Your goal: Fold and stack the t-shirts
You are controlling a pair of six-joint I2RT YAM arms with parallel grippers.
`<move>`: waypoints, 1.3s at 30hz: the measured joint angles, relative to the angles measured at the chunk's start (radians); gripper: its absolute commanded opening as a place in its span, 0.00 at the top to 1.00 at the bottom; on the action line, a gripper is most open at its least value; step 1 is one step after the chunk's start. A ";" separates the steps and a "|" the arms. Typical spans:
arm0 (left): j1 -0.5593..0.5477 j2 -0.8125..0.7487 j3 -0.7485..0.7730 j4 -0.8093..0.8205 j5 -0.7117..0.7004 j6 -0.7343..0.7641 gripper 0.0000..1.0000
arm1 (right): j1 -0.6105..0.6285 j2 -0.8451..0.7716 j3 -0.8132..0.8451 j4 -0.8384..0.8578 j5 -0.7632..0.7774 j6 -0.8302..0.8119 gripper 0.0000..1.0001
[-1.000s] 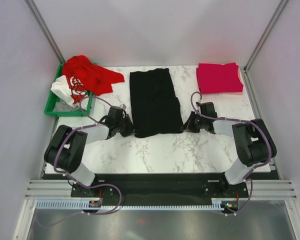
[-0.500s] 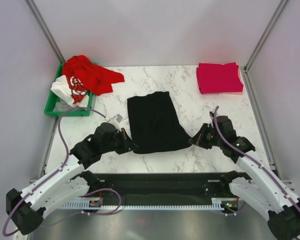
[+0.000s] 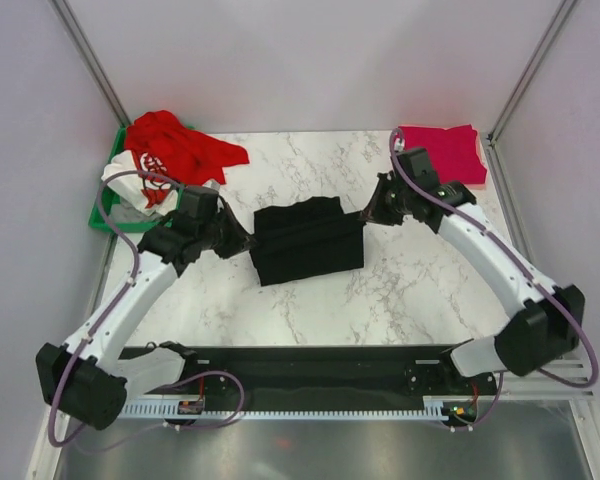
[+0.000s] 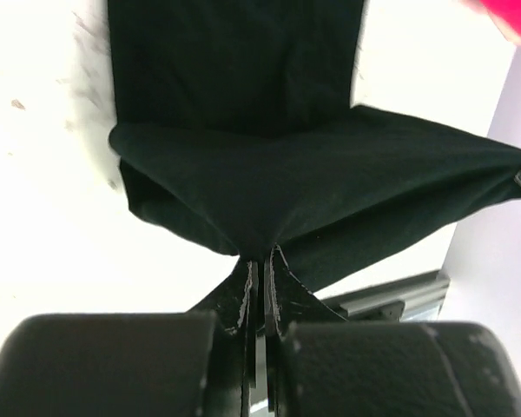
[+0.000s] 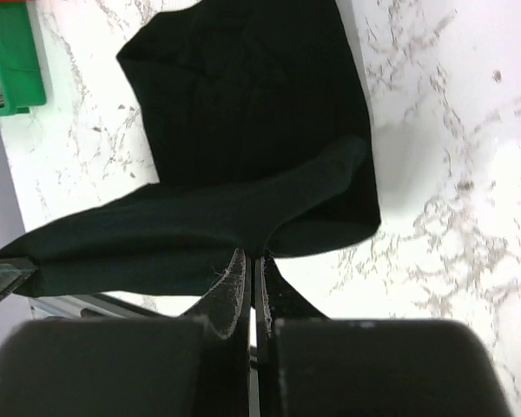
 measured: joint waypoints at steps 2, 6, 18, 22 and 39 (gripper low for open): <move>0.048 0.058 0.018 0.006 0.029 0.019 0.98 | -0.006 0.094 0.058 0.001 -0.004 -0.020 1.00; 0.128 0.209 0.074 0.025 0.096 0.060 0.98 | -0.030 0.257 0.168 -0.003 -0.014 -0.049 1.00; 0.297 0.764 0.438 0.066 0.275 0.163 0.85 | -0.079 0.737 0.553 0.006 -0.039 -0.075 1.00; 0.320 0.982 0.600 0.074 0.327 0.188 0.48 | -0.107 0.905 0.710 0.001 -0.061 -0.070 0.45; 0.339 0.929 0.845 -0.107 0.254 0.288 0.29 | -0.160 0.592 0.277 0.259 -0.119 -0.109 0.25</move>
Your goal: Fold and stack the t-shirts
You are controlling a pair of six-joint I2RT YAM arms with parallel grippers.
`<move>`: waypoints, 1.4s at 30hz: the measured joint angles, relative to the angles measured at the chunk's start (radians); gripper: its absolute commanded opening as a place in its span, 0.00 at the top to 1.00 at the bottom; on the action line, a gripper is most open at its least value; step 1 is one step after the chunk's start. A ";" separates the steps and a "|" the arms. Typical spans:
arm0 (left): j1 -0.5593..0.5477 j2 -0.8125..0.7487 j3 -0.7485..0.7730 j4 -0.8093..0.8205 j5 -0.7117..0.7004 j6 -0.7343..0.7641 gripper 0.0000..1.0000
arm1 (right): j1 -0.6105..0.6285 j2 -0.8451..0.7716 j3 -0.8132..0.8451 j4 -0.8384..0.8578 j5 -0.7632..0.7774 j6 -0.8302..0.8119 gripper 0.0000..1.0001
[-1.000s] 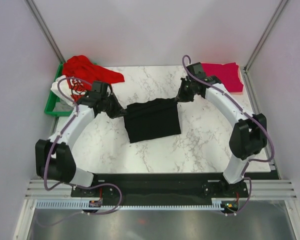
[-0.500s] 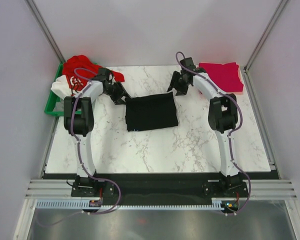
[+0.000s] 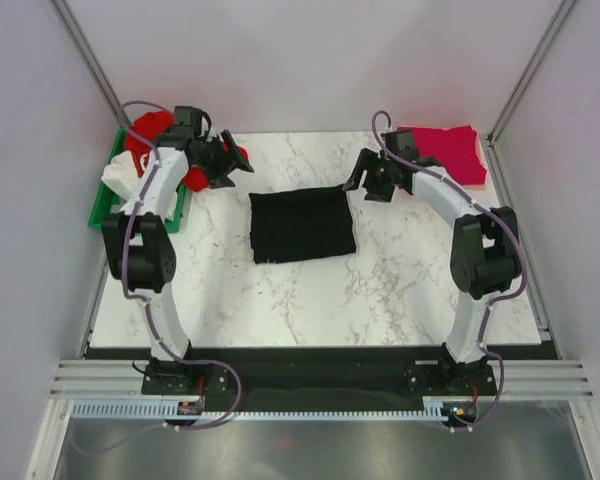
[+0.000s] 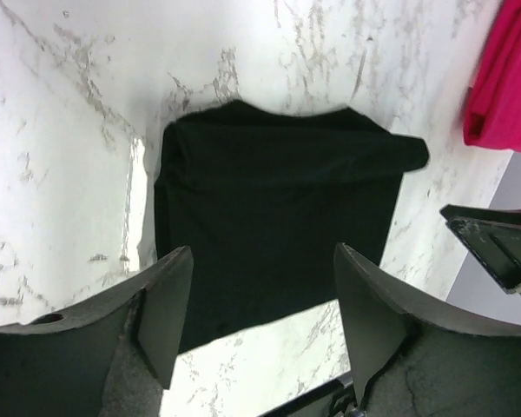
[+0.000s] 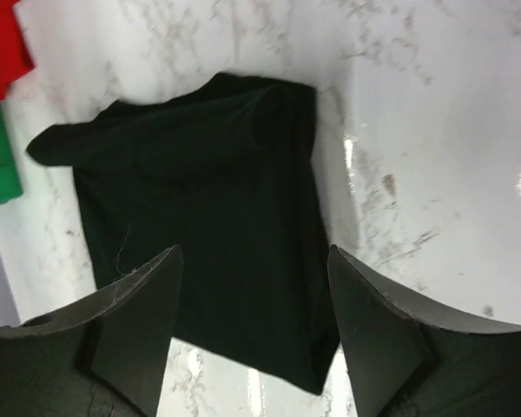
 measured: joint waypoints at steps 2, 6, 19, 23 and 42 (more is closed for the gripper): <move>-0.005 -0.104 -0.076 0.002 -0.020 0.011 0.30 | 0.007 -0.044 -0.065 0.060 -0.047 0.005 0.36; -0.044 -0.224 -0.182 0.027 -0.029 0.031 0.42 | 0.043 -0.027 -0.085 0.148 -0.119 0.015 0.56; -0.191 0.193 -0.132 0.129 0.006 0.035 0.61 | 0.109 0.309 0.168 0.167 -0.185 0.036 0.62; -0.171 0.277 0.004 0.117 0.008 0.028 0.60 | 0.080 0.389 0.294 0.143 -0.186 0.031 0.42; -0.075 -0.040 -0.168 0.055 0.003 0.053 0.41 | -0.032 0.314 0.295 0.111 -0.146 -0.010 0.04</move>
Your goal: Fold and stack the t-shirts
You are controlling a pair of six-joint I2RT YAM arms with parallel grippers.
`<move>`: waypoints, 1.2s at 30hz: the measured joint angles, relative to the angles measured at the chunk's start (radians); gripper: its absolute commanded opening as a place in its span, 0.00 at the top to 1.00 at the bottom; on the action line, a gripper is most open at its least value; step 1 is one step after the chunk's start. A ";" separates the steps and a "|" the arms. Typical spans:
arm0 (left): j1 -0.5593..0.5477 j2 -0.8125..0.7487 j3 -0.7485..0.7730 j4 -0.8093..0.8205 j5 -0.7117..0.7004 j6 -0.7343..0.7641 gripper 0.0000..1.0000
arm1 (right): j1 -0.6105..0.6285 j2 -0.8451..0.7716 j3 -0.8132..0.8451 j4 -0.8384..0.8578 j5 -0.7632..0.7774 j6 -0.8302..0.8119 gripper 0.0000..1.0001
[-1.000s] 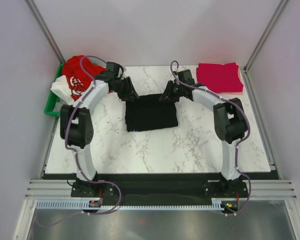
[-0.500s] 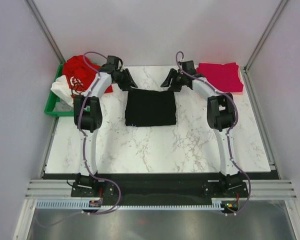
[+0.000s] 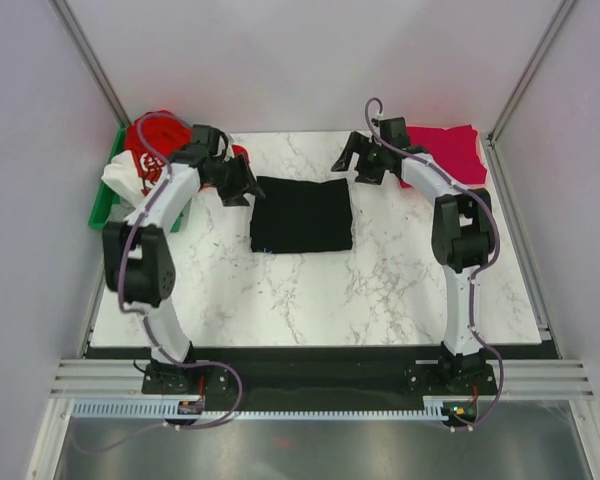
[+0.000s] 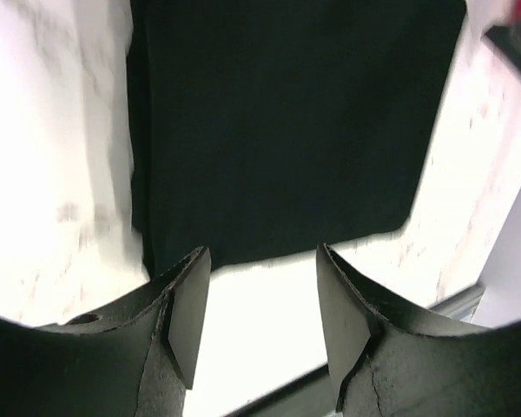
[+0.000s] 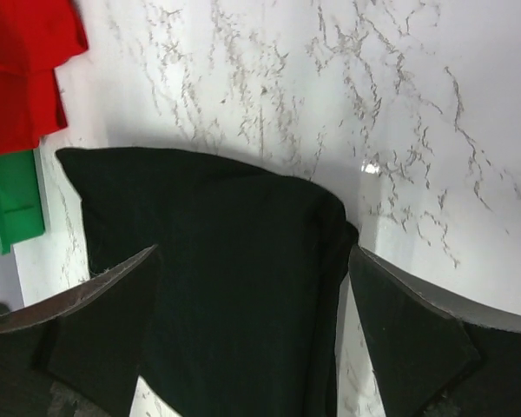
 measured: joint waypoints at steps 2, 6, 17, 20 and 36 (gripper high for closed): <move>-0.008 -0.164 -0.126 0.005 -0.007 0.019 0.40 | 0.000 -0.051 -0.034 0.001 0.006 -0.017 0.05; -0.004 -0.467 -0.373 0.021 -0.050 0.047 0.41 | -0.002 -0.085 -0.076 0.017 0.010 -0.046 0.07; -0.001 -1.054 -0.815 -0.035 -0.142 0.091 0.38 | 0.017 -0.002 -0.129 0.032 -0.007 -0.082 0.11; -0.001 -1.164 -0.816 -0.031 -0.166 0.090 0.36 | 0.040 -0.001 -0.142 0.057 -0.014 -0.084 0.16; -0.001 -1.324 -0.885 -0.003 -0.320 0.085 0.35 | 0.117 0.019 -0.399 0.523 -0.233 0.074 1.00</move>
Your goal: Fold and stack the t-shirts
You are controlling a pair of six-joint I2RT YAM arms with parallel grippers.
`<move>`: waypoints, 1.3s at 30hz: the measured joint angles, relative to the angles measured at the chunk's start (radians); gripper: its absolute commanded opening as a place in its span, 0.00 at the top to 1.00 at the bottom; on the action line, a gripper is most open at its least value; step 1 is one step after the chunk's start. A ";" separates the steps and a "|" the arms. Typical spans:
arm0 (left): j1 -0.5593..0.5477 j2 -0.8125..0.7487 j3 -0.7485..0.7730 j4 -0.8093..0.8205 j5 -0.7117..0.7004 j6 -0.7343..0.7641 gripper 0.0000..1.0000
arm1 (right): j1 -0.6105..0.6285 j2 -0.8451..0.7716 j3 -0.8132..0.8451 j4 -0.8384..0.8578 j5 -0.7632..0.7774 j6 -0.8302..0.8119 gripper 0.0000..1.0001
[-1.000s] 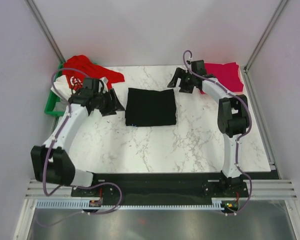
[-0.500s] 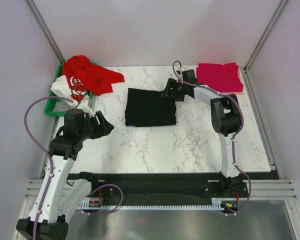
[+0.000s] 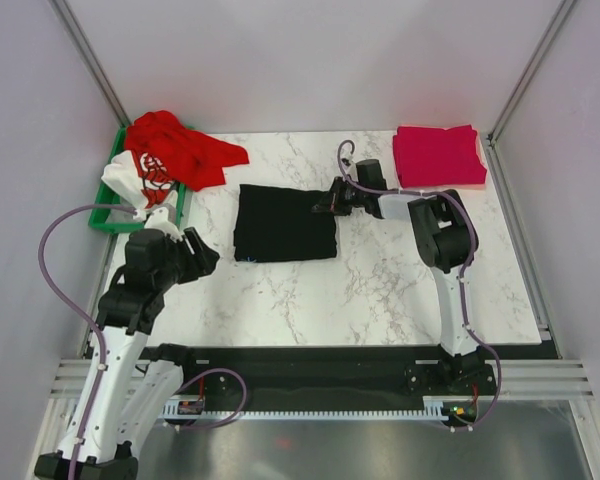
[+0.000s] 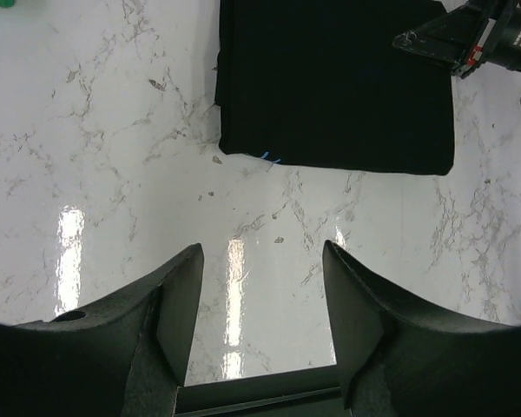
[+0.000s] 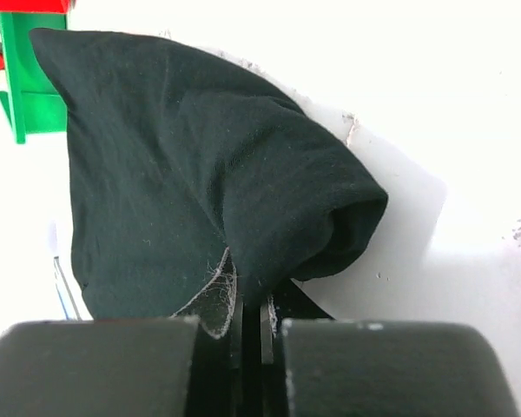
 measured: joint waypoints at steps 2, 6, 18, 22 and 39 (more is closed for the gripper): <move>0.000 -0.007 0.000 0.004 -0.008 0.000 0.35 | 0.000 -0.003 0.010 -0.031 0.004 -0.015 1.00; 0.000 -0.019 0.000 0.004 -0.019 -0.001 0.35 | 0.000 -0.035 0.095 -0.265 0.101 -0.139 1.00; 0.011 -0.042 -0.004 0.007 -0.041 -0.002 0.37 | -0.148 -0.180 0.406 -0.784 0.544 -0.481 1.00; 0.039 -0.043 -0.004 0.007 -0.040 -0.002 0.37 | -0.171 -0.217 0.480 -0.837 0.655 -0.551 1.00; 0.050 -0.036 -0.013 0.007 -0.039 -0.006 0.39 | -0.217 -0.216 0.834 -0.941 0.830 -0.709 1.00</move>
